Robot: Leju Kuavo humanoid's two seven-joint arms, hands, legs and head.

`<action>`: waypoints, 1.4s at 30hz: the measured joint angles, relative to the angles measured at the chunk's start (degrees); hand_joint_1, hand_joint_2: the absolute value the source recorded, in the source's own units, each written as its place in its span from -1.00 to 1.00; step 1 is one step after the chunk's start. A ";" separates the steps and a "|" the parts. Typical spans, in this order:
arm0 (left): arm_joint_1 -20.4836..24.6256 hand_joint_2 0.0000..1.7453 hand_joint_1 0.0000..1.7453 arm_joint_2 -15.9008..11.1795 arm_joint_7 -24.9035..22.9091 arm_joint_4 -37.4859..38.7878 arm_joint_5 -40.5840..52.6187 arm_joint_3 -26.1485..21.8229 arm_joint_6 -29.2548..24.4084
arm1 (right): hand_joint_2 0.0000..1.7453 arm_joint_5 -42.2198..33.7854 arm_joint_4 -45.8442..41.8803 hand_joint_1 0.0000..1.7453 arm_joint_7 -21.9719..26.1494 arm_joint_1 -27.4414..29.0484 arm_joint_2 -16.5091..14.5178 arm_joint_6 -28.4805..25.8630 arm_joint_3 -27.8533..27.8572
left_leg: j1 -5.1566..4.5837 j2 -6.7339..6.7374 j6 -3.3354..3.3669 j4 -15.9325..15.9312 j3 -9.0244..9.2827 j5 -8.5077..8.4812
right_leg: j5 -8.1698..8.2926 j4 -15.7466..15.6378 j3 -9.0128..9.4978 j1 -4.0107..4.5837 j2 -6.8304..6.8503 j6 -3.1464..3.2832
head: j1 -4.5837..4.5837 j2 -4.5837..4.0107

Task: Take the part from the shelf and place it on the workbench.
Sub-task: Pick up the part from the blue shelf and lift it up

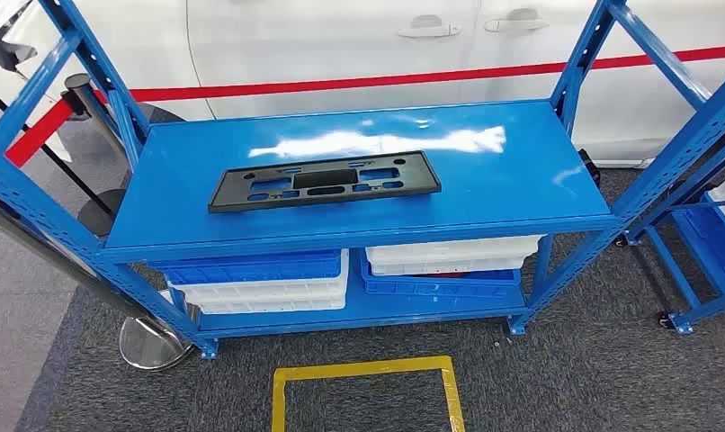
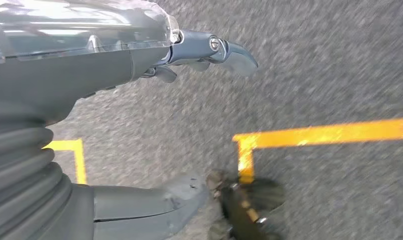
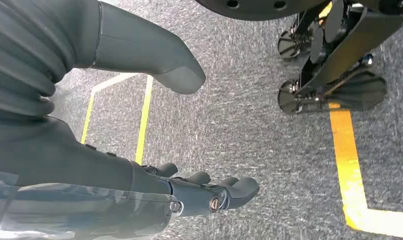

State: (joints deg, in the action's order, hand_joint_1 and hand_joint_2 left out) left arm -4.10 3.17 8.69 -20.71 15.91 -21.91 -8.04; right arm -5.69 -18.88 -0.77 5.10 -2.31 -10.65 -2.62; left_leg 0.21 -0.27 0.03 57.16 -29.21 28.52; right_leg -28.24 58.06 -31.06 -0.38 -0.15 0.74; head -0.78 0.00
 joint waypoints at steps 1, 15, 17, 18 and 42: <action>0.15 -1.00 -1.00 0.10 0.40 0.10 0.48 -0.88 -0.22 | -0.33 -0.20 0.15 -1.00 0.00 -0.09 -0.08 -0.38 -0.06 | 0.00 0.00 0.00 0.00 0.00 0.00 | 0.00 0.00 0.00 0.00 0.00 0.00 | 0.00 0.00; 2.62 -1.00 -1.00 2.23 9.58 1.98 11.45 -16.94 -4.41 | 1.00 -1.90 -2.26 -1.00 11.67 -1.13 -1.48 -7.08 0.31 | 0.00 0.00 0.00 0.00 0.02 0.00 | 0.00 -0.01 0.03 0.00 -0.02 -0.01 | 0.00 0.00; 2.86 -1.00 -1.00 2.32 10.37 2.17 12.73 -18.08 -4.56 | 1.00 -0.69 -4.97 -1.00 13.44 -1.07 -1.76 -6.73 1.17 | 0.00 0.00 0.00 0.00 0.03 0.00 | 0.00 -0.01 0.05 0.00 -0.01 -0.01 | 0.01 0.00; 2.94 -1.00 -1.00 2.35 10.73 2.27 13.30 -18.58 -4.60 | 1.00 -0.09 -6.48 -1.00 14.21 -1.02 -1.90 -6.45 1.49 | 0.00 0.00 0.00 0.00 0.04 0.00 | 0.00 -0.01 0.05 0.00 -0.01 -0.01 | 0.01 0.00; 4.48 -1.00 -1.00 2.85 14.53 4.16 24.02 -27.63 -4.54 | 1.00 10.76 -53.18 -1.00 26.99 2.73 -0.37 -2.15 -3.90 | -0.01 0.00 0.00 0.04 0.07 0.00 | 0.01 -0.02 0.06 -0.01 -0.02 -0.02 | -0.01 0.00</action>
State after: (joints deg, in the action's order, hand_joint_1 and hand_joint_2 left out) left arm 0.38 6.02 23.21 -16.55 39.93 -49.53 -12.58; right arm 5.07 -72.06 26.23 7.82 -2.68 -12.81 -6.52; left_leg 0.20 -0.27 0.03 57.19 -29.14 28.52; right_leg -28.24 58.05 -31.00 -0.39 -0.16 0.72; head -0.78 0.00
